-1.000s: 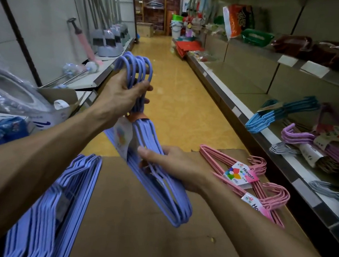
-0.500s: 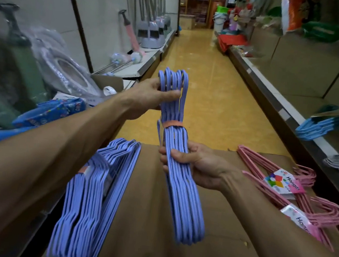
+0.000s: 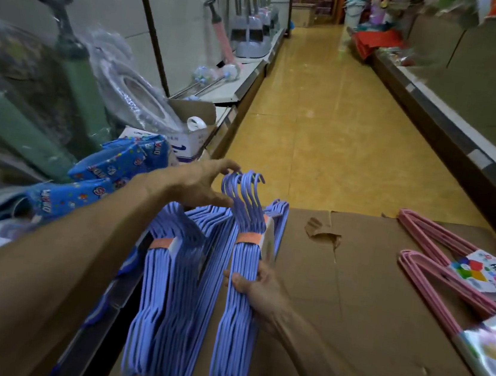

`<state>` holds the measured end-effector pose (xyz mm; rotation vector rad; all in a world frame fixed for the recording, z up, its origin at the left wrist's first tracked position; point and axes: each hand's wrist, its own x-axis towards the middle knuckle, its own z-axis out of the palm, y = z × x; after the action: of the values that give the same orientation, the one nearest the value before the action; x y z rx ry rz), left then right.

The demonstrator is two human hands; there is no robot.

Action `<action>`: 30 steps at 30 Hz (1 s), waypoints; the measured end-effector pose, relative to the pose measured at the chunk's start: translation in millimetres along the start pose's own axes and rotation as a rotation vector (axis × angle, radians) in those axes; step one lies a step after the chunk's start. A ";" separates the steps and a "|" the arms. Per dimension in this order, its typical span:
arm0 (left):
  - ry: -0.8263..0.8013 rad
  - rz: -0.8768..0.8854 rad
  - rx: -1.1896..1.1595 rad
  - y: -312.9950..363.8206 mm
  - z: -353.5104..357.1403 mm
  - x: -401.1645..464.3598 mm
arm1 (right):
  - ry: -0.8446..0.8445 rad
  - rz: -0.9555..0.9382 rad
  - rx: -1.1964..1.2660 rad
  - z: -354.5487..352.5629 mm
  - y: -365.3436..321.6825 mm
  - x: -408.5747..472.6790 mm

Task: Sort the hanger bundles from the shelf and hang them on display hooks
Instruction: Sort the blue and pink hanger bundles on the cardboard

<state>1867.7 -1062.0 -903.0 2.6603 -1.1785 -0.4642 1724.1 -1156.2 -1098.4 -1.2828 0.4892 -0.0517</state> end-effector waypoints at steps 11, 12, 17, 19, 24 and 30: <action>0.160 -0.150 -0.012 -48.5 26.8 7.5 | -0.002 -0.049 -0.180 42.9 39.6 16.7; 0.159 -0.158 0.017 -50.0 27.0 9.8 | -0.011 -0.058 -0.225 42.1 39.4 18.0; 0.157 -0.204 0.061 -48.2 27.7 18.5 | -0.070 -0.016 -0.401 35.6 31.4 22.8; 0.139 -0.214 0.081 -45.0 26.6 20.4 | -0.108 0.055 -0.442 32.0 26.1 23.9; 0.166 -0.128 0.043 -32.1 22.8 18.6 | -0.240 0.111 -0.737 -0.5 -4.8 10.8; 0.278 0.069 -0.073 26.5 19.5 25.9 | -0.071 -0.086 -0.849 -84.2 -62.0 -39.4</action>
<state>1859.0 -1099.9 -918.5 2.5113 -1.1392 -0.1176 1671.3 -1238.9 -1044.9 -2.1287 0.4027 0.1453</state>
